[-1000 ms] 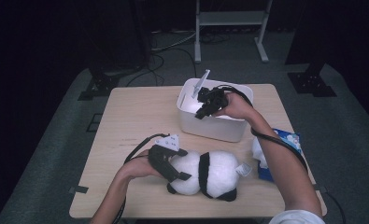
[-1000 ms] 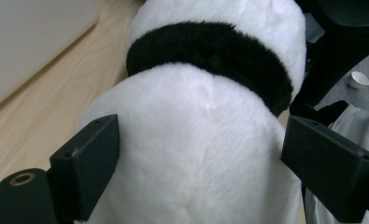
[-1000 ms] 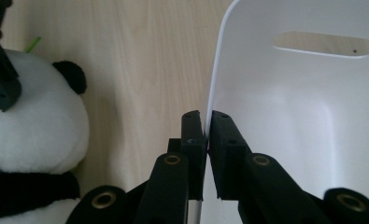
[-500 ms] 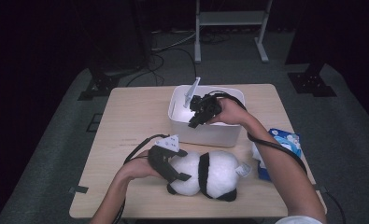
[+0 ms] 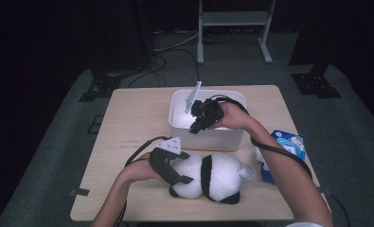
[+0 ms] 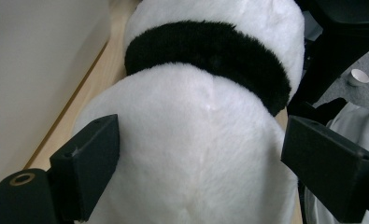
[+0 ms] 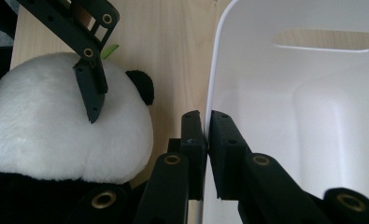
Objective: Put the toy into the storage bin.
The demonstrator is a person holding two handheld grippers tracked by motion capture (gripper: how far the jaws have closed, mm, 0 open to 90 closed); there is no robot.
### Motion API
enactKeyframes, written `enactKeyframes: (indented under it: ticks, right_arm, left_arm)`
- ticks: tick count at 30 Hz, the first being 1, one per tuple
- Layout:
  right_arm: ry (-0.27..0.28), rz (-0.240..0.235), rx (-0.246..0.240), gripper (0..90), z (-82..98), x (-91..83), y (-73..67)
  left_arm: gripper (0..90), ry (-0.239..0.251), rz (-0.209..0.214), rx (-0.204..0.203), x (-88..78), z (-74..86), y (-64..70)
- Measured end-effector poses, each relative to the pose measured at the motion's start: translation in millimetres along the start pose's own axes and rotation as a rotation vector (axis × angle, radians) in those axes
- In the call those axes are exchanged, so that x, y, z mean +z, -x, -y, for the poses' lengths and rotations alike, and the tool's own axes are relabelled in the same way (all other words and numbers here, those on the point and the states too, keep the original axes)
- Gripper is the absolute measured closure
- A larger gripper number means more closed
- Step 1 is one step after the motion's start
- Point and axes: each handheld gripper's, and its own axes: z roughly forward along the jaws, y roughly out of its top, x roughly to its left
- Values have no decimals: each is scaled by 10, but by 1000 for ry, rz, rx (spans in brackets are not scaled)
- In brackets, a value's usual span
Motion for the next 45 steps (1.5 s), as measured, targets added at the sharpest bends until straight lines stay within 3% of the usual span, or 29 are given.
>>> enactKeyframes:
  ticks: [12, 19, 22, 28, 40, 45]
  right_arm:
    - [14, -26, 4, 826, 32, 8, -52]
    - [28, -7, 38, 658, 60, -34, -70]
    - [55, 1, 77, 602, 96, -120, -82]
    - [91, 7, 92, 549, 177, -244, -158]
    - [147, 4, 107, 410, 394, -448, -530]
    - [152, -16, 94, 376, 452, -442, -683]
  left_arm:
    - [110, -1, 9, 2, -12, 4, 9]
    - [111, 6, 11, -4, -17, 11, 0]
    - [111, 9, 13, -5, -18, 13, -4]
    - [111, 7, 12, -3, -22, 12, -7]
    - [111, 15, 15, -12, -24, 19, -21]
    - [111, 15, 13, -13, -24, 19, -19]
